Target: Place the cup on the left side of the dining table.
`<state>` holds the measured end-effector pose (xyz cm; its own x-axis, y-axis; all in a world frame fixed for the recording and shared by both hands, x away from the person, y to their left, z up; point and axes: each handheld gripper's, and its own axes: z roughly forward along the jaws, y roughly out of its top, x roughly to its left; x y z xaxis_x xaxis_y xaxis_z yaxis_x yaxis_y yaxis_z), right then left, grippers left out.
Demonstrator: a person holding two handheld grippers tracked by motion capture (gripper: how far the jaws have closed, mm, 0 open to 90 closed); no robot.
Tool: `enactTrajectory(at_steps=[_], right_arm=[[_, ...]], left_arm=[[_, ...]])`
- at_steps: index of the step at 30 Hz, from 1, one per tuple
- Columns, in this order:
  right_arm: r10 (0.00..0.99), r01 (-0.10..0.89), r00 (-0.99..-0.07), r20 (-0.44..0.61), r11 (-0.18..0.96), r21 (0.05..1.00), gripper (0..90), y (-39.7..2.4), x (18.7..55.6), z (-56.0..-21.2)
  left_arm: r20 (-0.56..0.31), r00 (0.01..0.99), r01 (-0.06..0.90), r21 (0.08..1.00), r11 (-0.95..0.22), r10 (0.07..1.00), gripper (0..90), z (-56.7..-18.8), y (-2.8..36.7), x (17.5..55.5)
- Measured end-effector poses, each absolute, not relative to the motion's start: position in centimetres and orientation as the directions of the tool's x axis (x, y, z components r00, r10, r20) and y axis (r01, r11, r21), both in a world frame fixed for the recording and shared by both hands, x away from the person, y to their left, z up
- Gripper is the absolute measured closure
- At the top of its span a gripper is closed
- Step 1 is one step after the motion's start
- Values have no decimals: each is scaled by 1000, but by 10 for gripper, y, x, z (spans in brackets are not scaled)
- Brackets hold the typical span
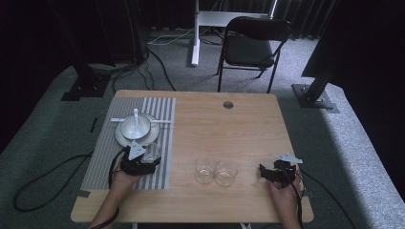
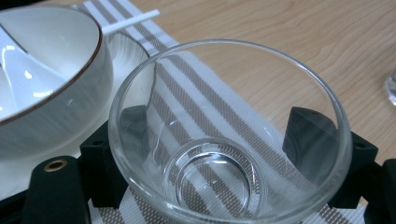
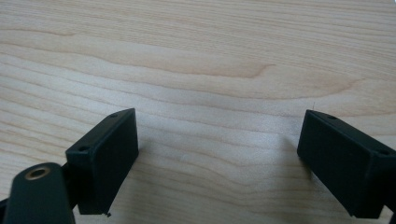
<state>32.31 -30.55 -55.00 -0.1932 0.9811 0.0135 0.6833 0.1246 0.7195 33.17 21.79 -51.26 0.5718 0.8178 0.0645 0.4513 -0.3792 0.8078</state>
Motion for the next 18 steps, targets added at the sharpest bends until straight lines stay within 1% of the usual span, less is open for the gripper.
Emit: enactTrajectory(at_steps=[5, 13, 18], right_arm=[[981, 683, -193, 13, 125, 719, 119, -306, 323, -550], [981, 683, -193, 13, 125, 719, 119, -306, 323, -550], [981, 683, -193, 14, 124, 720, 119, -305, 323, -550]], left_arm=[[22, 561, 469, 815, -340, 827, 202, -518, 225, 331], [20, 560, 477, 810, -342, 828, 199, -517, 225, 331], [10, 562, 449, 836, -315, 827, 177, -511, 227, 328]])
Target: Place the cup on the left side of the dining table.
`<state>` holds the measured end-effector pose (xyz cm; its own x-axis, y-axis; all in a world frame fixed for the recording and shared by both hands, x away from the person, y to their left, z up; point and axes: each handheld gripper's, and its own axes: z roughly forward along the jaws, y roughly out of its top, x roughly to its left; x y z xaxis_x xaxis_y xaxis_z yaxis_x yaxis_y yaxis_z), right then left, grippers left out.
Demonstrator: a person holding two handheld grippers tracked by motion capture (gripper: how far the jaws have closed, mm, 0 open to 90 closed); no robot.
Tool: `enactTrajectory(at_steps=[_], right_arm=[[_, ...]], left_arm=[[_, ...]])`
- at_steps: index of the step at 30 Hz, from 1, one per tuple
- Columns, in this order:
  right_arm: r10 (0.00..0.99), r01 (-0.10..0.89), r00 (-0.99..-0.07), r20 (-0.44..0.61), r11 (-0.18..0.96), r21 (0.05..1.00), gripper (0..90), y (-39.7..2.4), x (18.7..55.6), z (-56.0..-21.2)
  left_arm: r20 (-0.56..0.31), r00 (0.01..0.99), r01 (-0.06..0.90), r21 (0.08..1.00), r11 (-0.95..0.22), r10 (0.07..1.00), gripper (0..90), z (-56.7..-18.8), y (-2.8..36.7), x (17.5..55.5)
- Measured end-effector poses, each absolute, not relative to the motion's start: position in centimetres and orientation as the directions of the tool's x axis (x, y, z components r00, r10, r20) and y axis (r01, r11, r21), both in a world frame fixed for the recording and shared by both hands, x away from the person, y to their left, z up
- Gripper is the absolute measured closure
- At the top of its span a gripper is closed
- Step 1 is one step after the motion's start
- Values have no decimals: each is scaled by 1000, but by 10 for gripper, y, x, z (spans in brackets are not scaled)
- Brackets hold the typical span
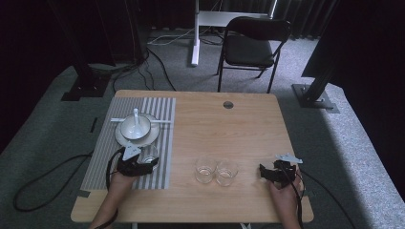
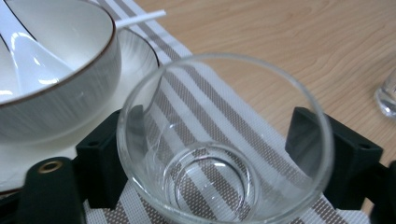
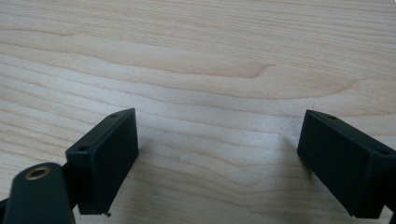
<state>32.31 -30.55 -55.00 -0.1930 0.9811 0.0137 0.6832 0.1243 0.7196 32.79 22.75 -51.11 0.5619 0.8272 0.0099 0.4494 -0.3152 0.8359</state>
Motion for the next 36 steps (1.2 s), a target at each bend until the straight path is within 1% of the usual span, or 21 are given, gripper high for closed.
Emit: enactTrajectory(at_steps=[2, 5, 6, 7, 8, 14, 18, 21, 30, 36], right_arm=[[981, 683, -193, 13, 125, 720, 119, -305, 323, -550], [981, 683, -193, 14, 124, 720, 120, -305, 323, -550], [981, 683, -193, 14, 124, 720, 119, -305, 323, -550], [981, 683, -193, 14, 125, 720, 120, -305, 323, -550], [981, 683, -193, 13, 125, 720, 119, -306, 323, -550], [981, 683, -193, 13, 125, 720, 120, -305, 323, -550], [981, 683, -193, 14, 124, 720, 119, -305, 323, -550], [981, 683, -193, 14, 125, 720, 120, -305, 323, -550], [981, 683, -193, 14, 124, 720, 120, -305, 323, -550], [981, 683, -193, 13, 125, 719, 120, -306, 323, -550]], left_arm=[[15, 560, 449, 834, -319, 828, 102, -509, 226, 327], [18, 567, 447, 833, -325, 824, 97, -509, 225, 325], [7, 572, 459, 826, -327, 820, 87, -509, 226, 325], [4, 575, 465, 821, -331, 818, 30, -511, 226, 326], [7, 570, 465, 821, -330, 821, 1, -512, 226, 325], [4, 553, 451, 840, -304, 833, 2, -517, 229, 319], [-9, 558, 465, 832, -303, 830, 2, -518, 232, 316], [14, 548, 470, 822, -321, 836, 2, -519, 236, 310], [20, 491, 491, 819, -296, 871, 2, -521, 251, 299], [19, 471, 496, 821, -282, 882, 2, -522, 258, 294]])
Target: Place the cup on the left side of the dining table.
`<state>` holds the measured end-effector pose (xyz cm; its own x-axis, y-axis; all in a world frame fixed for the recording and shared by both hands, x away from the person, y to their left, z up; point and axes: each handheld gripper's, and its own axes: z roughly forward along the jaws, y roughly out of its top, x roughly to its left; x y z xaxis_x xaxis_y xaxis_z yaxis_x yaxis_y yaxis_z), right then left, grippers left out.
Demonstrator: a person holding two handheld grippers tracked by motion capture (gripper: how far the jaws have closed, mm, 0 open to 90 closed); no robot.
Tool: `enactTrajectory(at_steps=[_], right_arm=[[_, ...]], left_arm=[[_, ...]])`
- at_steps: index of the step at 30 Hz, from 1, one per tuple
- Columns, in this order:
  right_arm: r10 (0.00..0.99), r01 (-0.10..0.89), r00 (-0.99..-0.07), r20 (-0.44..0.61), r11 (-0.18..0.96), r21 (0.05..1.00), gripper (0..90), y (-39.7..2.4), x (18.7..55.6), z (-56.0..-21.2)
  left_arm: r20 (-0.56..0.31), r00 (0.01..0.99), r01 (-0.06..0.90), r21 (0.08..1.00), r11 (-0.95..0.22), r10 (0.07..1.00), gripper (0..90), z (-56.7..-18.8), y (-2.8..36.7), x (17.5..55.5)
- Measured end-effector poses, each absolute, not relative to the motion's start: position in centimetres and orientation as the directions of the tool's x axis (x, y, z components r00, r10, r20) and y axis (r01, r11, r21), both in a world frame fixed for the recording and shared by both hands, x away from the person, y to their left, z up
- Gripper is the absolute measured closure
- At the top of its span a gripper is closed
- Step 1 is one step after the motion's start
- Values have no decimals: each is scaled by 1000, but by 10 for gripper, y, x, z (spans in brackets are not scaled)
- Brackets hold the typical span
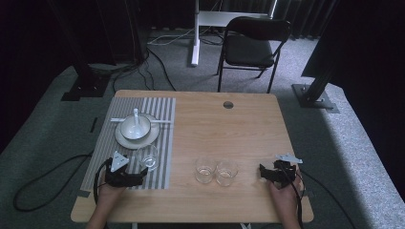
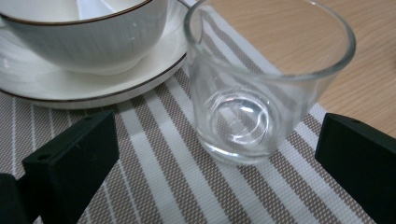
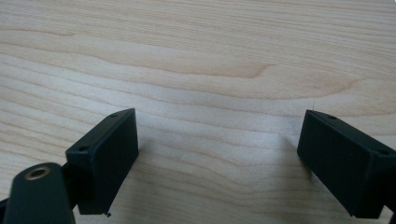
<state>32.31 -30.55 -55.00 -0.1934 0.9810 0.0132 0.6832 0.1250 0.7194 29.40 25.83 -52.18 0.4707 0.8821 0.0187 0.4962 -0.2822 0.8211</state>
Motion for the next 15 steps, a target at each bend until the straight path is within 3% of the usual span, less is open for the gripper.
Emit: enactTrajectory(at_steps=[15], right_arm=[[981, 683, -193, 14, 124, 719, 119, -305, 323, -550]], left_arm=[[28, 412, 518, 815, -260, 911, 2, -529, 284, 275]])
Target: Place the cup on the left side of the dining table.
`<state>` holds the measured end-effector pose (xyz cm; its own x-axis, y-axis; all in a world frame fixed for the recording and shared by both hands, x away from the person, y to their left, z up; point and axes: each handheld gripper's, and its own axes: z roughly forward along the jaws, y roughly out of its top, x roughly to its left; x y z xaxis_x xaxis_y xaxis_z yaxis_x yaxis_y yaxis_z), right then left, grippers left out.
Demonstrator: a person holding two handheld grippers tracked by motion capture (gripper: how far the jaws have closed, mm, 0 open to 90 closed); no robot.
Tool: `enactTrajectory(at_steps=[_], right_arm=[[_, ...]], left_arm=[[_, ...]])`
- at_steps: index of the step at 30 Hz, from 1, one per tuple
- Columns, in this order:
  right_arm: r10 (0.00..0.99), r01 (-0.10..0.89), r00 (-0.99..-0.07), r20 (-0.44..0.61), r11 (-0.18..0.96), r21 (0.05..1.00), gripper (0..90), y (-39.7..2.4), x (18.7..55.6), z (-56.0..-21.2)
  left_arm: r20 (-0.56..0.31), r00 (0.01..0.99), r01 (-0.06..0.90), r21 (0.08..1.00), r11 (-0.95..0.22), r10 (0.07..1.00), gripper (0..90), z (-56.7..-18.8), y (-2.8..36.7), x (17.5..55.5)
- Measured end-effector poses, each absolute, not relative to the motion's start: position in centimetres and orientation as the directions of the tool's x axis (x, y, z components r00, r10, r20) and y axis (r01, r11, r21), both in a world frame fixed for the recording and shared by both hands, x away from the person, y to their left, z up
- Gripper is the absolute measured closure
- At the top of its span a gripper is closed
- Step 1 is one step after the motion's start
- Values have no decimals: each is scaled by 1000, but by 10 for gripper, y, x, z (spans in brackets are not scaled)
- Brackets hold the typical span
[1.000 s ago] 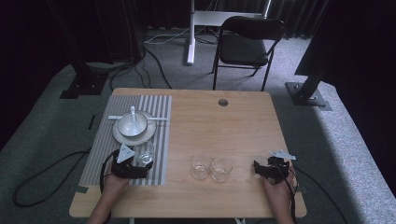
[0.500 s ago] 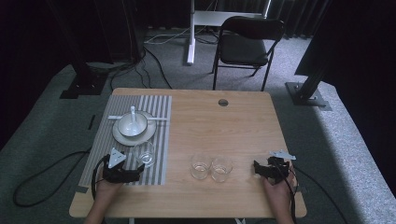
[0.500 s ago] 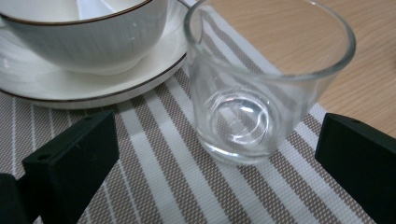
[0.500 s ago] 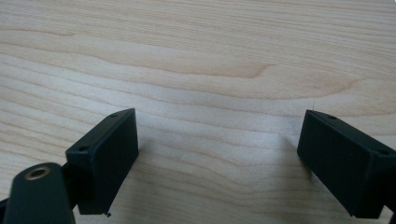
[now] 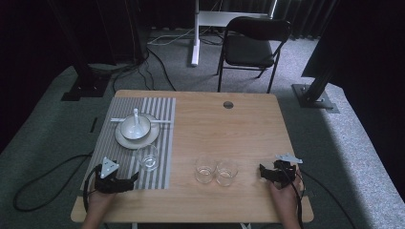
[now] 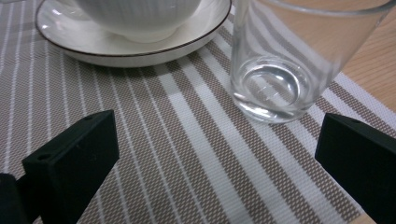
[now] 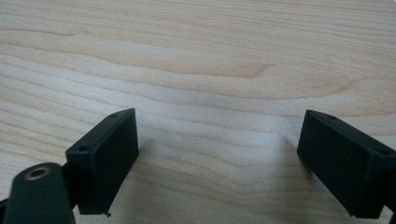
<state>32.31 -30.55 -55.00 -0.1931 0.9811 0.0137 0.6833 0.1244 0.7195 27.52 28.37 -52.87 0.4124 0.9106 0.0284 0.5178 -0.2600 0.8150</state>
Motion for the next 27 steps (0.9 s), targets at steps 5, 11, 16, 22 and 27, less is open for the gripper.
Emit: enactTrajectory(at_steps=[5, 11, 16, 22, 27], right_arm=[[981, 683, -193, 14, 124, 720, 120, -305, 323, -550], [981, 683, -193, 14, 124, 719, 119, -306, 323, -550], [981, 683, -193, 14, 124, 720, 119, -305, 323, -550], [981, 683, -193, 14, 124, 720, 119, -305, 323, -550], [981, 683, -193, 14, 124, 720, 120, -305, 323, -550]], left_arm=[[20, 375, 520, 823, -228, 927, 2, -531, 293, 268], [24, 321, 538, 818, -203, 947, 2, -533, 302, 260], [37, 296, 547, 812, -201, 954, 2, -536, 311, 249], [26, 247, 569, 805, -167, 969, 2, -538, 325, 238], [27, 236, 572, 804, -161, 971, 2, -540, 331, 234]])
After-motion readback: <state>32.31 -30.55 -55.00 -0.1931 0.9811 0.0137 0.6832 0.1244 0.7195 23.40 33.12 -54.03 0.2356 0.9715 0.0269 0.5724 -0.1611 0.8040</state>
